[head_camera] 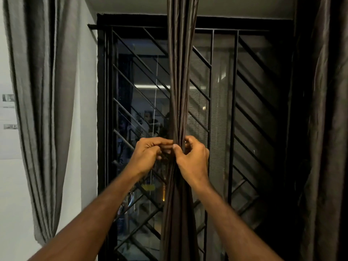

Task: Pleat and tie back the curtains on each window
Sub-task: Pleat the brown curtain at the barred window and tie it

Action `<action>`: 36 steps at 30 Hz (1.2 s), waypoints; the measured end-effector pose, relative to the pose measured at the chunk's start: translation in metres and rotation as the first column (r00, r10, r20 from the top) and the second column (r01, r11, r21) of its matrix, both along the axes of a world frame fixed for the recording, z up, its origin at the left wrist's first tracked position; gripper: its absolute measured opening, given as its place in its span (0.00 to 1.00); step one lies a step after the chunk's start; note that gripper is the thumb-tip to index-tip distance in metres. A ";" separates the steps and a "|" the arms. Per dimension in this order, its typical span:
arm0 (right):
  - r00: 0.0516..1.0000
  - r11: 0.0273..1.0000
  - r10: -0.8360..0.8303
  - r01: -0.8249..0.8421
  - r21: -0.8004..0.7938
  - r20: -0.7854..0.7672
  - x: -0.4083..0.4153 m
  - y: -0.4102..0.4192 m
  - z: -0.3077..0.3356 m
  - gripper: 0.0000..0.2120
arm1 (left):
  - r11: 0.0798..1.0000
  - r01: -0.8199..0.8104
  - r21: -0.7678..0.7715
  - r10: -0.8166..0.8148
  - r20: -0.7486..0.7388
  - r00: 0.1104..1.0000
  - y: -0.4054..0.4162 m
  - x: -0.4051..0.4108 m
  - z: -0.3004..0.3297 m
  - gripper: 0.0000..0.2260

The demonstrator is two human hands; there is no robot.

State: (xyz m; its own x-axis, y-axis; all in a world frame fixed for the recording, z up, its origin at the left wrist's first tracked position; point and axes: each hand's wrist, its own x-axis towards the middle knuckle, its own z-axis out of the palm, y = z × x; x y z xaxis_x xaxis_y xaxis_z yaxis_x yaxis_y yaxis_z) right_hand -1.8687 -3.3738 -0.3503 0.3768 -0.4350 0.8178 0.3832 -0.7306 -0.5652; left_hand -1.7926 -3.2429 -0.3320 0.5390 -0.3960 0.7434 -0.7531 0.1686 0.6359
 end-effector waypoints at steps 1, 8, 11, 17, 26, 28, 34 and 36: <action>0.999 1.000 -0.017 0.017 -0.007 -0.028 0.002 -0.003 0.000 0.13 | 1.000 -0.018 -0.003 0.018 0.007 1.000 0.001 0.001 0.002 0.20; 0.840 0.796 0.528 -0.542 0.270 0.127 -0.001 -0.018 -0.002 0.10 | 0.982 -0.165 0.096 0.157 0.085 0.984 0.003 0.020 0.001 0.10; 0.731 0.618 0.646 -0.670 0.411 0.220 -0.003 -0.024 -0.004 0.10 | 0.995 0.003 0.099 0.000 -0.038 0.999 0.006 0.014 -0.001 0.13; 0.673 0.534 0.686 -0.723 0.438 0.275 -0.007 -0.022 -0.007 0.09 | 0.954 0.030 0.297 0.016 -0.150 0.989 0.008 0.018 -0.018 0.18; 0.623 0.473 0.722 -0.762 0.442 0.302 -0.009 -0.018 -0.011 0.12 | 0.986 -0.153 0.073 0.158 -0.075 0.985 0.008 0.024 -0.015 0.19; 0.648 0.504 0.700 -0.745 0.436 0.299 -0.007 -0.020 -0.012 0.10 | 0.977 -0.179 0.120 0.186 -0.054 0.981 0.009 0.025 -0.014 0.13; 0.833 0.754 0.504 -0.553 0.354 0.227 -0.003 -0.030 -0.017 0.09 | 0.931 -0.322 0.170 0.319 0.046 0.947 0.016 0.027 -0.024 0.04; 0.951 0.926 0.266 -0.297 0.233 0.157 0.000 -0.027 -0.019 0.08 | 0.930 -0.347 0.124 0.347 0.023 0.938 0.018 0.026 -0.024 0.05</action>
